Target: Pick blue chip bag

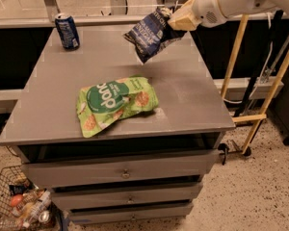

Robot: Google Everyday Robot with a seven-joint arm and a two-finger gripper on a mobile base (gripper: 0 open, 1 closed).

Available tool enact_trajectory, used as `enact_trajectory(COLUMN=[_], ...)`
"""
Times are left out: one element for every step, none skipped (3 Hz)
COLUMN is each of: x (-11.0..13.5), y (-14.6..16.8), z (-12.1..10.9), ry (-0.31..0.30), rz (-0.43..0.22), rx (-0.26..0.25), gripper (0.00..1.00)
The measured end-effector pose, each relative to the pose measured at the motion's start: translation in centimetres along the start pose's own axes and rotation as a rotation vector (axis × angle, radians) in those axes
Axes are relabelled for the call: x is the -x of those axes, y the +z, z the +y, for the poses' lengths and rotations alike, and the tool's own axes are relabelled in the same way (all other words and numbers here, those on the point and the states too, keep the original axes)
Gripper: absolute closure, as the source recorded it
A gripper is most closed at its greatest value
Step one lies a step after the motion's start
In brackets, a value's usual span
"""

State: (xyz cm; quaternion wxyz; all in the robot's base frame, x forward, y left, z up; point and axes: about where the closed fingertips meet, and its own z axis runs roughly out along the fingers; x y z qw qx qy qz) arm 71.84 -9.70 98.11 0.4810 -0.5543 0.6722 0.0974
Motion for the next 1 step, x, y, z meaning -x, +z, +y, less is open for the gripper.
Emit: enact_trajectory(x=[0.77], y=[-1.37], z=[-0.44], ry=[-0.017], rz=[-0.036], rx=[-0.033], gripper=[1.0])
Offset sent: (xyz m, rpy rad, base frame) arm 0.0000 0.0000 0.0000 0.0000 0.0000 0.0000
